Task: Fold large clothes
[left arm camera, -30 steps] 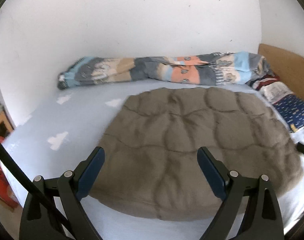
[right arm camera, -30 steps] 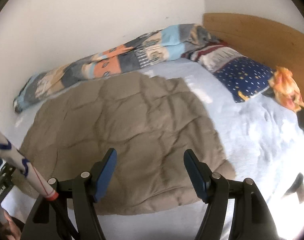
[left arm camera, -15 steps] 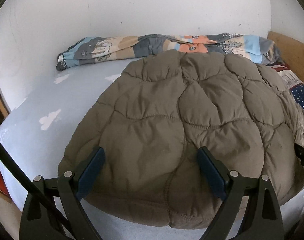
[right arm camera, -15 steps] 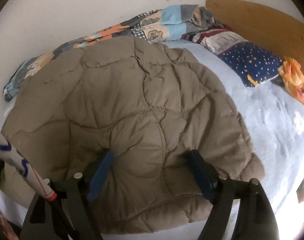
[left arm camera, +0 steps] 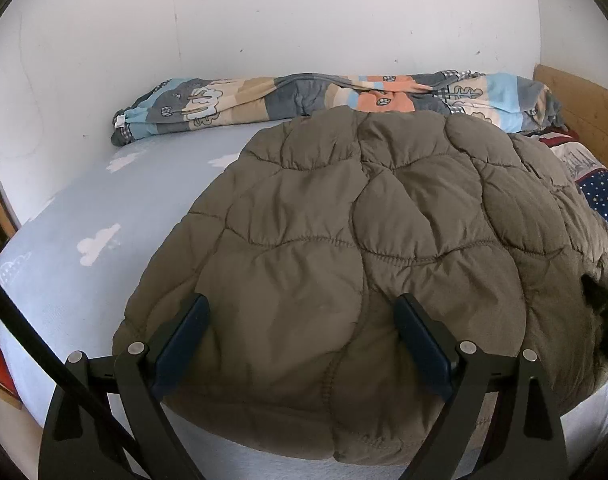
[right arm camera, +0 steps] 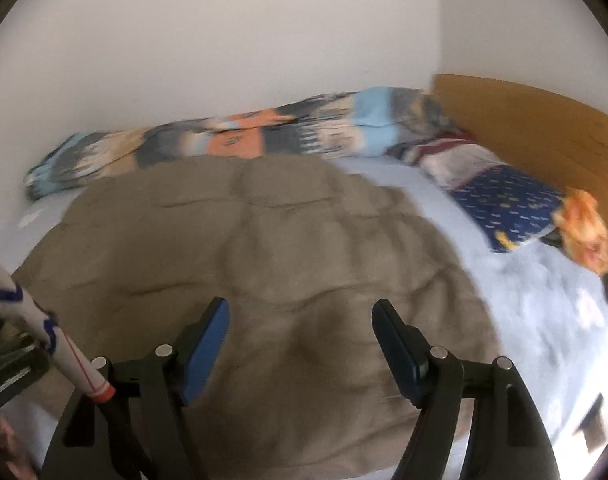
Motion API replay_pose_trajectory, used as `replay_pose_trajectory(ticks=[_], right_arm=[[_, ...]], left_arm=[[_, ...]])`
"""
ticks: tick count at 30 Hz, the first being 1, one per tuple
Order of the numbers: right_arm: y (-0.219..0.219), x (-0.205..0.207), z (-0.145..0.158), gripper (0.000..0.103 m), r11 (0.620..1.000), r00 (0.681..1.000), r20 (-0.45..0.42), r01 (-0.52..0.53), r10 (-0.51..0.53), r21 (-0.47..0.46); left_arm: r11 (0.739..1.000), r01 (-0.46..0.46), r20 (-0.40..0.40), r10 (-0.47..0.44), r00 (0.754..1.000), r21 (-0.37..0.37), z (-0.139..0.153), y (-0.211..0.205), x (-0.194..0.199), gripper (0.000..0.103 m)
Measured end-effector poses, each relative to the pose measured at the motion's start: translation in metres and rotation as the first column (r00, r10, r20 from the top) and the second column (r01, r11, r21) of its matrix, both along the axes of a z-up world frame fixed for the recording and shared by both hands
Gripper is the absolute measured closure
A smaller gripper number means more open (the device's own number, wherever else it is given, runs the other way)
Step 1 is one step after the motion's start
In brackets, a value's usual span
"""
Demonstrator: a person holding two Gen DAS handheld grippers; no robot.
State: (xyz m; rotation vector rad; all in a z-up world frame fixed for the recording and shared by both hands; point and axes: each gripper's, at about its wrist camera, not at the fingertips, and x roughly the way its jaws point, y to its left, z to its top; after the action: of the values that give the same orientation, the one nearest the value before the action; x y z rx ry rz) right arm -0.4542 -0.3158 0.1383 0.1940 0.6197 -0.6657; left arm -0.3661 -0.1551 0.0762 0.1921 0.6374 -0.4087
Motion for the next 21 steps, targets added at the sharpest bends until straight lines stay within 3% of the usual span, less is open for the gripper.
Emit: replay_pose_trajectory(ticks=[3,6,12,21], right_arm=[[-0.002,0.011,-0.012,0.025,1.0,0.998,-0.057,-0.011,0.013,0.027],[-0.008,0.009,-0.012,0.024,0.998,0.999,-0.039,-0.006,0.009,0.063],[0.001,0.002,-0.009,0.024,0.999,0.999,-0.038,-0.003,0.004,0.035],[0.021,-0.031,0.026,0.023,1.0,0.999,0.035,-0.001,0.001,0.0]], left_arm=[[1.0,-0.001,-0.003,0.001,1.0,0.002,0.0,-0.001,0.0,0.01],[1.0,0.001,-0.001,-0.001,1.0,0.003,0.0,0.0,0.0,0.01],[1.0,0.0,0.013,-0.001,1.0,0.019,0.001,-0.001,-0.004,0.01],[0.998,0.045,0.073,-0.047,0.996,0.034,0.014,0.003,-0.037,0.01]])
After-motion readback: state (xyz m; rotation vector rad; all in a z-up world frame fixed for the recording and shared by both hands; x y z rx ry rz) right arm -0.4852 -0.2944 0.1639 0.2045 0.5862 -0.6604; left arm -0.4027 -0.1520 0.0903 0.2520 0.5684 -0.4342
